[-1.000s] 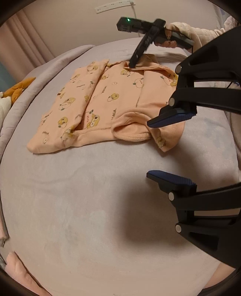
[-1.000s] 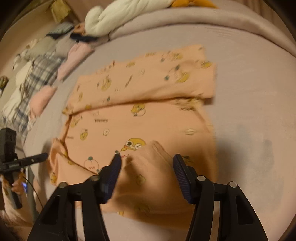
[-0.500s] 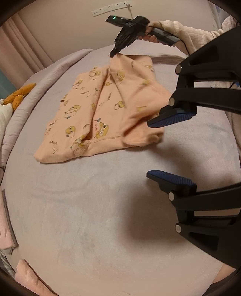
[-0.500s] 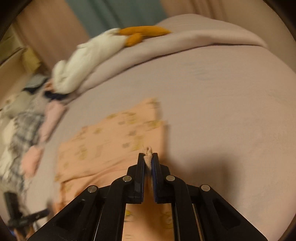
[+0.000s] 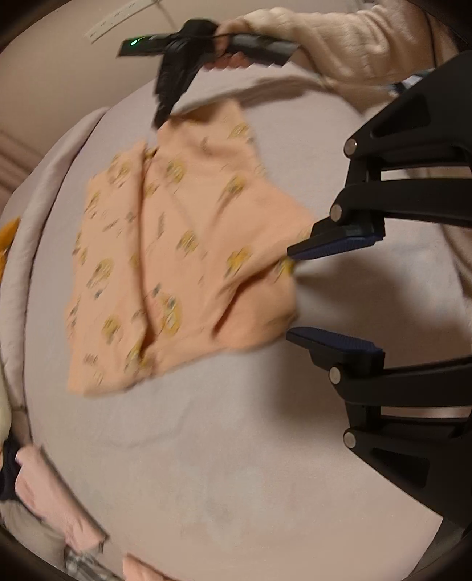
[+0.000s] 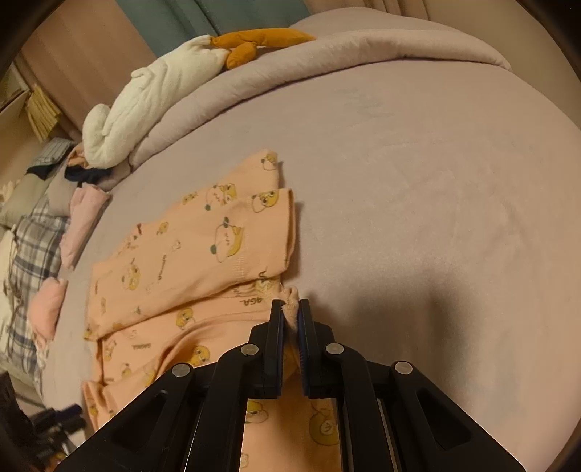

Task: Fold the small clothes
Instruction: 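Grasp the folded leg end with the right tool while the left tool grasps beside it, then lift the leg end with both tools and fold it over the body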

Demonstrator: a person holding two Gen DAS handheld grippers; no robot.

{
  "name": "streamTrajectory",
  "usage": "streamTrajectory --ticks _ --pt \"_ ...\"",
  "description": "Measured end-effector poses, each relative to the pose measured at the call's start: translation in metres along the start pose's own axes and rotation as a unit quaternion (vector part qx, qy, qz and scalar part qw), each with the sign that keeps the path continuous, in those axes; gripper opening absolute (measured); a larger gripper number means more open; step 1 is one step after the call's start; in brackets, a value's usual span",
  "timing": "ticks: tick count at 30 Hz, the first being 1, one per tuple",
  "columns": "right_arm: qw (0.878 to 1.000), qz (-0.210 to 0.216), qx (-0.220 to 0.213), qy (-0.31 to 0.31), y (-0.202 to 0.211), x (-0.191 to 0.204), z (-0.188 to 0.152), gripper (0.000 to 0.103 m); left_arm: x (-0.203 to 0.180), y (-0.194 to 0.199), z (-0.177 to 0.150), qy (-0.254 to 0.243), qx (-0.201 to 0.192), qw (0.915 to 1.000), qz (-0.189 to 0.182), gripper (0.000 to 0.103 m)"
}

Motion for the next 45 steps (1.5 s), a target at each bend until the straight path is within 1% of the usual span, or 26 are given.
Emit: streamTrajectory --ticks 1,4,6,8,9,10,11,13,16,17,19,22,24,26,28,30,32,33,35,36,37,39,40,44,45 --pt "1.0 0.0 -0.001 0.001 0.001 0.001 0.0 0.008 -0.006 0.0 -0.002 0.001 0.002 0.9999 -0.014 0.039" --pt "1.0 0.001 -0.001 0.002 0.001 0.002 -0.002 0.008 -0.019 -0.009 -0.006 -0.002 0.018 0.9988 -0.047 0.039" --pt "1.0 0.0 -0.001 0.002 0.001 0.002 -0.003 0.008 -0.026 -0.017 -0.006 -0.004 0.026 0.9984 -0.05 0.039" --pt "1.0 0.001 -0.002 0.001 0.002 0.001 -0.003 0.008 -0.03 -0.029 -0.003 0.001 0.036 0.9978 -0.055 0.037" --pt "1.0 0.002 -0.002 0.0 0.001 0.001 -0.003 0.008 -0.029 -0.035 -0.001 0.012 0.044 0.9972 -0.06 0.025" --pt "1.0 0.002 -0.002 -0.002 0.001 0.001 -0.003 0.008 -0.03 -0.037 0.0 0.019 0.046 0.9966 -0.066 0.001" --pt "1.0 0.002 -0.002 -0.004 0.001 0.0 -0.003 0.008 -0.03 -0.036 0.001 0.025 0.045 0.996 -0.073 0.006" --pt "1.0 0.003 -0.003 -0.003 0.002 0.001 -0.004 0.008 -0.03 -0.031 0.008 0.035 0.032 0.9954 -0.083 0.005" --pt "1.0 0.004 -0.004 0.001 0.004 0.001 -0.005 0.008 -0.028 -0.018 0.021 0.054 0.013 0.9908 -0.123 0.005" --pt "1.0 0.003 -0.004 0.002 0.005 0.001 -0.005 0.008 -0.025 -0.012 0.027 0.061 0.004 0.9899 -0.128 0.005" --pt "1.0 0.003 -0.004 0.004 0.005 0.0 -0.005 0.008 -0.019 -0.007 0.038 0.071 -0.011 0.9894 -0.126 0.005" --pt "1.0 0.005 -0.005 0.002 0.006 -0.001 -0.006 0.008 -0.005 -0.005 0.058 0.084 -0.035 0.9904 -0.104 0.005" --pt "1.0 0.007 -0.007 0.0 0.005 -0.002 -0.005 0.008 0.002 -0.009 0.07 0.094 -0.044 0.9904 -0.091 0.005" --pt "1.0 0.008 -0.007 -0.003 0.005 -0.001 -0.005 0.008 0.011 -0.012 0.077 0.112 -0.046 0.9884 -0.093 0.005" --pt "1.0 0.007 -0.007 -0.003 0.004 -0.001 -0.005 0.008 0.021 -0.016 0.084 0.135 -0.052 0.9835 -0.109 0.006" --pt "1.0 0.008 -0.008 -0.002 0.004 0.0 -0.005 0.008 0.032 -0.018 0.089 0.159 -0.062 0.9794 -0.107 0.006" --pt "1.0 0.008 -0.008 -0.004 0.003 0.0 -0.006 0.008 0.042 -0.022 0.093 0.177 -0.061 0.9783 -0.089 0.01" --pt "1.0 0.008 -0.008 -0.005 0.003 0.0 -0.005 0.008 0.046 -0.022 0.094 0.181 -0.063 0.9781 -0.081 0.014" --pt "1.0 0.009 -0.007 -0.008 0.002 0.0 -0.005 0.008 0.051 -0.021 0.095 0.187 -0.066 0.9774 -0.074 0.032" --pt "1.0 0.009 -0.007 -0.009 0.002 0.0 -0.005 0.008 0.054 -0.019 0.094 0.19 -0.067 0.9768 -0.073 0.049" --pt "1.0 0.009 -0.007 -0.009 0.002 0.0 -0.005 0.008 0.055 -0.016 0.094 0.193 -0.07 0.976 -0.073 0.06" --pt "1.0 0.008 -0.007 -0.007 0.002 0.001 -0.005 0.008 0.055 -0.011 0.092 0.194 -0.086 0.9742 -0.076 0.061" --pt "1.0 0.008 -0.006 -0.007 0.002 0.001 -0.005 0.008 0.054 -0.01 0.092 0.189 -0.09 0.9749 -0.076 0.061" --pt "1.0 0.009 -0.007 -0.008 0.002 0.001 -0.005 0.008 0.049 -0.019 0.093 0.162 -0.077 0.982 -0.06 0.058" --pt "1.0 0.009 -0.007 -0.008 0.002 0.001 -0.006 0.008 0.046 -0.022 0.094 0.154 -0.076 0.9833 -0.059 0.055"
Point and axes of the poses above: each gripper's, at about its wrist camera, not at the fingertips, and y roughly against the way its jaws point, x to its left, z to its top, the point moved 4 cm from there along -y, roughly the way its jaws point, and after that the axes turned 2 degrees about -y, right-handed, at the moved point
